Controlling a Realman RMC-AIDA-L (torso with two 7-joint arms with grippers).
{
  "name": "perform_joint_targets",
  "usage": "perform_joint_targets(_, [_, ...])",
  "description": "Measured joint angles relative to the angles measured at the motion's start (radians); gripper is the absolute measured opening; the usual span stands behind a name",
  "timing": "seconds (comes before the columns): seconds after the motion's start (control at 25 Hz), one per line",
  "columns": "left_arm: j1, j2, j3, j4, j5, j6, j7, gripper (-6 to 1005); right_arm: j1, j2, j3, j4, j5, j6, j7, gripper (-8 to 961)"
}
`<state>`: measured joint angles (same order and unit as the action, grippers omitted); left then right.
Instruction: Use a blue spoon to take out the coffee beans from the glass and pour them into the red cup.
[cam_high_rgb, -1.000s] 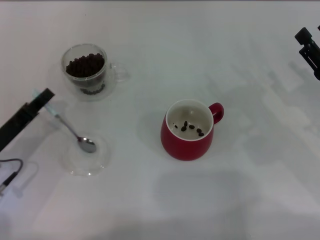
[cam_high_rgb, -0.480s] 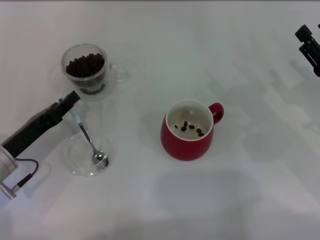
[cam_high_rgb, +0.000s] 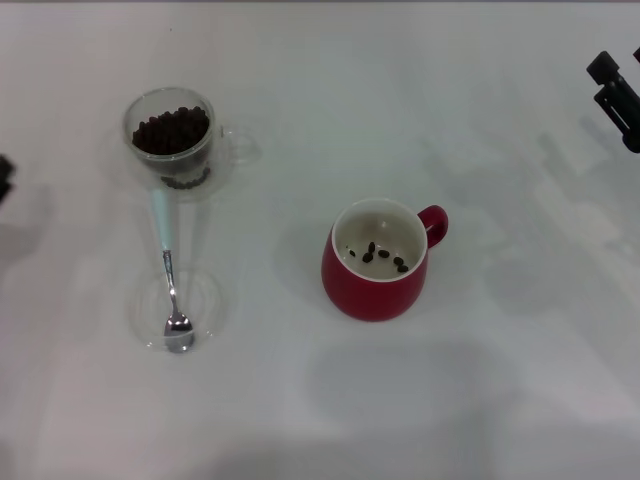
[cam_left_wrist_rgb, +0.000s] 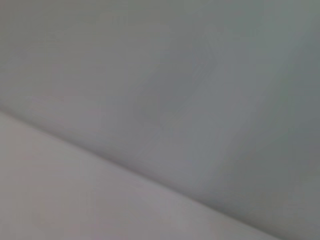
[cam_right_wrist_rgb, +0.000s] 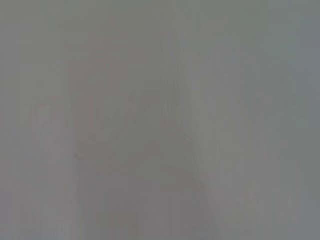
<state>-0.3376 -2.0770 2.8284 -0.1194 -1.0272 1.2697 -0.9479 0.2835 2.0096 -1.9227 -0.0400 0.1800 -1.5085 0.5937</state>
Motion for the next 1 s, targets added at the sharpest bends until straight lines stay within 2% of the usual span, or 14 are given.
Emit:
perform_joint_targets(0.04, [0.007, 0.0, 0.0, 0.001, -0.047, -0.004, 0.059, 727, 0.0, 0.0, 0.008, 0.0, 0.001, 0.009, -0.003, 707])
perform_joint_targets(0.08, [0.024, -0.001, 0.0, 0.004, -0.152, -0.006, 0.223, 759, 0.0, 0.0, 0.015, 0.0, 0.001, 0.015, -0.009, 707])
perform_joint_targets(0.2, [0.043, -0.002, 0.0, 0.022, -0.263, -0.011, 0.42, 856, 0.001, 0.001, 0.028, -0.008, 0.006, 0.031, -0.045, 707])
perform_joint_targets(0.36, [0.065, -0.003, 0.001, 0.094, -0.392, -0.015, 0.647, 872, -0.006, 0.001, 0.031, -0.034, 0.011, 0.065, -0.102, 709])
perform_joint_targets(1.0, [0.013, -0.003, 0.008, 0.155, -0.4, -0.026, 0.778, 900, 0.0, 0.004, 0.056, -0.07, 0.074, 0.121, -0.208, 715])
